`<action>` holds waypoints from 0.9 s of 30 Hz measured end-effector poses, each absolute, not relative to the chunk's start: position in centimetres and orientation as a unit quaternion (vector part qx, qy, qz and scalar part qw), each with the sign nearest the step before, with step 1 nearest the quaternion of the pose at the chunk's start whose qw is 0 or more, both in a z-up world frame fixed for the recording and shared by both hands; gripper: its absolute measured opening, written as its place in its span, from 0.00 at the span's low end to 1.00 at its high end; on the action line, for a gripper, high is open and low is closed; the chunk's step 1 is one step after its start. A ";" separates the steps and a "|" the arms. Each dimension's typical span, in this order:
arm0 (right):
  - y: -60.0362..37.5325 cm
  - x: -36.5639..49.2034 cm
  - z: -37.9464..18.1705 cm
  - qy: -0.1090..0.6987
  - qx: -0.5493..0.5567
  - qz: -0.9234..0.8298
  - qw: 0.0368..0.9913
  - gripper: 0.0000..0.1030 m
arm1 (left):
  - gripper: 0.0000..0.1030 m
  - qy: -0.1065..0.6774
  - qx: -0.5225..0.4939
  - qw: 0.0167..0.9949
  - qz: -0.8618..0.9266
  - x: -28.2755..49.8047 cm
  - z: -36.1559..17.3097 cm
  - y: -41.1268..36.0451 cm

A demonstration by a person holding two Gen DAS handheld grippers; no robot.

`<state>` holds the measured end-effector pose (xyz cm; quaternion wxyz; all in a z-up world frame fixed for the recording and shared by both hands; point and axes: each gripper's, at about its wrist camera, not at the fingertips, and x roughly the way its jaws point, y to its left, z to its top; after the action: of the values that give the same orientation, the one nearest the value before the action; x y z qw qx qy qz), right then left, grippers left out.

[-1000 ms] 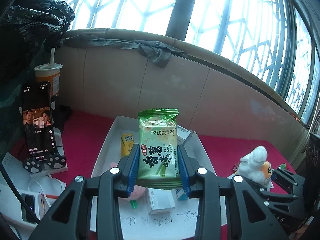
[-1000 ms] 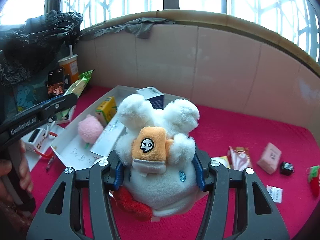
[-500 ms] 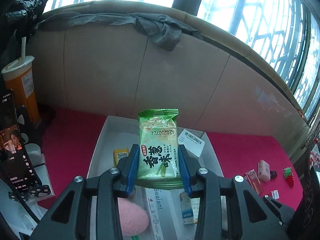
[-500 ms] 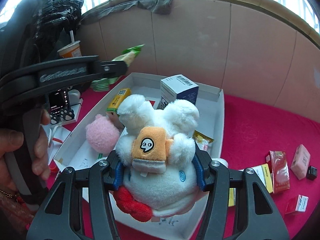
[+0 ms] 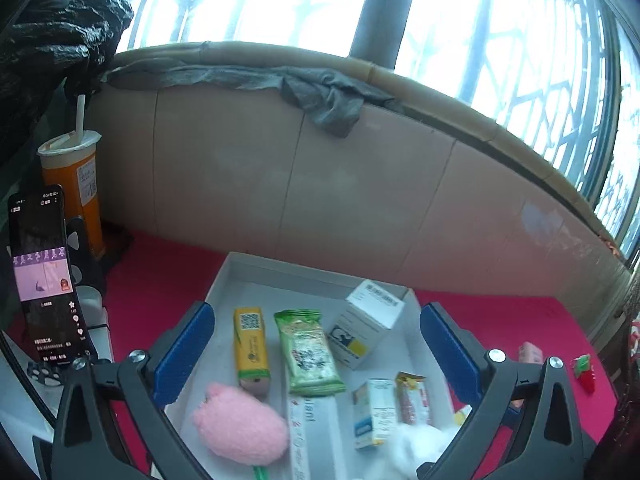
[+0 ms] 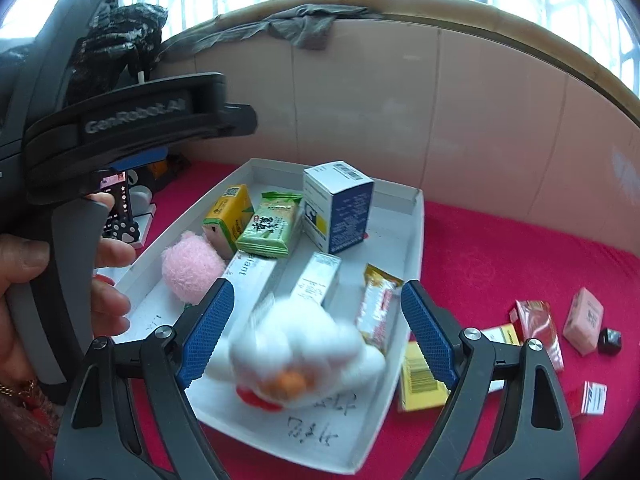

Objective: Organize objects
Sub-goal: 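Release the green snack packet and white plush toy into the tray, then withdraw both open tools from the tray back over the table, then grasp the yellow Glucophage box with the left tool while the right tool grasps the white-red medicine box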

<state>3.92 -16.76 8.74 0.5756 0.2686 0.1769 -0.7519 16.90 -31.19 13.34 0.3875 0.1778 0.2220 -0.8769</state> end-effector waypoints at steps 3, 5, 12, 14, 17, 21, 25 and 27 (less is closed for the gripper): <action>-14.7 2.8 8.8 0.158 0.276 -0.756 0.572 0.84 | 1.00 0.231 0.153 0.365 -0.889 17.5 14.0 -28.6; -12.9 1.9 8.7 0.147 0.279 -0.765 0.562 0.84 | 1.00 0.237 0.142 0.346 -0.897 17.5 14.2 -26.8; -6.9 -2.3 6.8 0.120 0.305 -0.795 0.511 0.84 | 1.00 0.221 0.173 0.276 -0.919 14.6 12.4 -19.3; -5.4 -3.8 6.4 0.105 0.319 -0.801 0.495 0.84 | 1.00 0.202 0.191 0.270 -0.922 13.4 12.1 -17.9; -3.1 -6.3 6.1 0.077 0.336 -0.814 0.467 0.84 | 1.00 0.186 0.206 0.265 -0.923 12.3 11.4 -16.8; -0.2 -9.5 5.7 0.047 0.346 -0.834 0.428 0.84 | 1.00 0.203 0.212 0.259 -0.920 12.7 10.5 -17.1; 2.3 -12.3 4.9 0.021 0.360 -0.845 0.394 0.84 | 1.00 0.186 0.223 0.264 -0.920 12.5 9.7 -17.4; 3.3 -13.4 4.4 0.010 0.370 -0.847 0.381 0.84 | 1.00 0.165 0.246 0.245 -0.923 11.5 9.3 -17.0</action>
<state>-13.43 3.26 4.44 0.3812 0.3705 0.0102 -0.8469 11.55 -17.00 9.33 0.2450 0.2460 0.1653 -0.9231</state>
